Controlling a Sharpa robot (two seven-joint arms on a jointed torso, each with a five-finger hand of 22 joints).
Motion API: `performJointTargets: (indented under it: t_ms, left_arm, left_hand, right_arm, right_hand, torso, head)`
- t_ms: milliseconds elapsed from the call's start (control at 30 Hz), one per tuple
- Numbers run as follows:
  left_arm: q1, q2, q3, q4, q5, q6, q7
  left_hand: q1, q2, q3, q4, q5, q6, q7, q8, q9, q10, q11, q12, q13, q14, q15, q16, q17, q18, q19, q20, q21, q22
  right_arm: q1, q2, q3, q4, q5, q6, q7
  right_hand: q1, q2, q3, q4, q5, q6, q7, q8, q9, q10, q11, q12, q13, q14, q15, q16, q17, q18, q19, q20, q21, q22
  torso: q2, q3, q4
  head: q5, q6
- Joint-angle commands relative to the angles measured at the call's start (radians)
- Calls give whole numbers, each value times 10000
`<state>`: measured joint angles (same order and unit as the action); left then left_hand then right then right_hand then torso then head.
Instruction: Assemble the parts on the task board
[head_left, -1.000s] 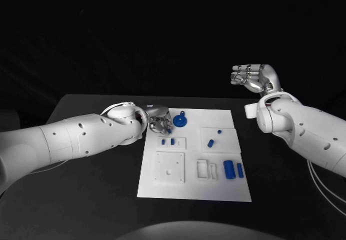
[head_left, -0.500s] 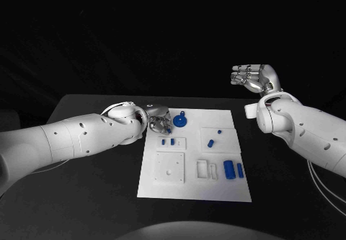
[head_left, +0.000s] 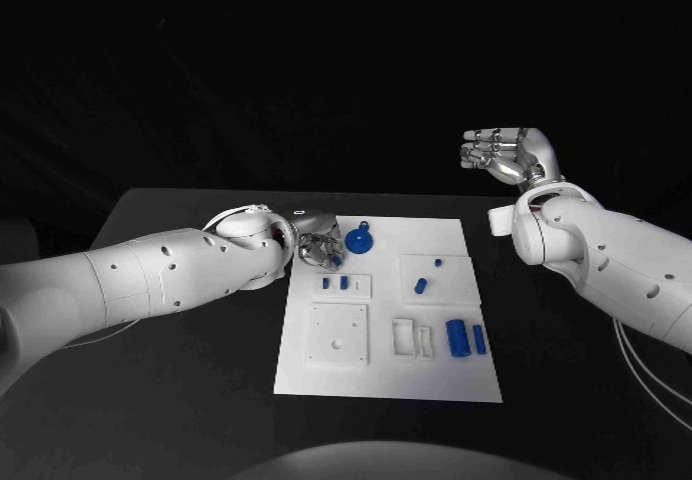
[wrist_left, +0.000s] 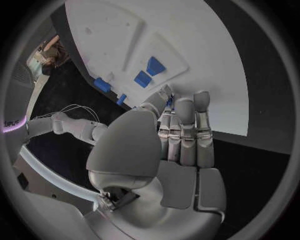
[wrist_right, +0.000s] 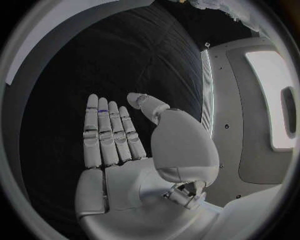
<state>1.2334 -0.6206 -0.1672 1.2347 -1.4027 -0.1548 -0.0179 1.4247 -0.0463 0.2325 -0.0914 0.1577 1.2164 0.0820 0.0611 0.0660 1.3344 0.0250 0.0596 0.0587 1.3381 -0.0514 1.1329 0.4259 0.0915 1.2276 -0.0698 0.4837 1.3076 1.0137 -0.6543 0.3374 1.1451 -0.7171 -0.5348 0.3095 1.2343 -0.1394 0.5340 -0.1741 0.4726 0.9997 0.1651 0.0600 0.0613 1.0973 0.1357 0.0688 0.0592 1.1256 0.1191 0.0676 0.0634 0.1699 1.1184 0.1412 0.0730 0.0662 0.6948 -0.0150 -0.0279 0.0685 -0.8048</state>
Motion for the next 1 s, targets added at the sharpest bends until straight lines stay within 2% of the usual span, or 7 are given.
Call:
performJointTargets:
  t_ms: [33,233,467,1000]
  left_arm:
    - [-41,24,-33,28,153,200,140]
    - [-41,3,-43,53,205,153,252]
    - [-41,-3,-52,63,47,-325,528]
    - [-41,21,-55,48,-172,-694,600]
  left_hand:
    - [64,-10,-1,36,-18,37,9,25,7,-36,10,-8,14,-75,4,-3,-14,8,-40,17,23,172]
    - [99,9,-43,-4,-7,180,-18,28,12,79,-36,-5,16,-77,-28,24,-6,-12,-47,-9,30,179]
    - [166,23,-114,-101,44,453,-64,32,16,324,-130,0,20,-43,-89,97,21,-46,-30,-65,79,191]
    - [156,49,-147,-132,12,461,-61,19,5,334,-131,-3,18,-85,-86,94,17,-72,-73,-74,97,183]
  right_arm:
    - [-4,6,5,5,-14,164,18]
    - [-4,2,5,-15,-14,179,-7]
    - [-12,20,5,-38,-14,199,-26]
    - [-20,7,4,-53,-14,212,-47]
  right_hand:
    - [6,85,-12,-37,46,-18,19,18,11,18,41,-56,-15,10,26,-54,-17,-45,-25,-46,-41,-5]
    - [-1,86,-16,-31,48,-36,21,18,10,14,44,-54,-15,11,30,-53,-17,-49,-28,-48,-42,-5]
    - [12,92,-23,-34,39,-34,19,21,12,8,43,-54,-15,8,27,-53,-16,-53,-32,-52,-42,-6]
    - [4,86,-44,-25,37,-60,24,18,10,0,47,-54,-15,-3,32,-54,-17,-57,-39,-48,-43,-6]
  torso:
    - [2,2,4]
    - [11,5,7]
    - [5,7,3]
    - [4,3,0]
  head:
    - [-6,-7]
    - [-11,-26]
    - [3,-34]
    - [-14,-20]
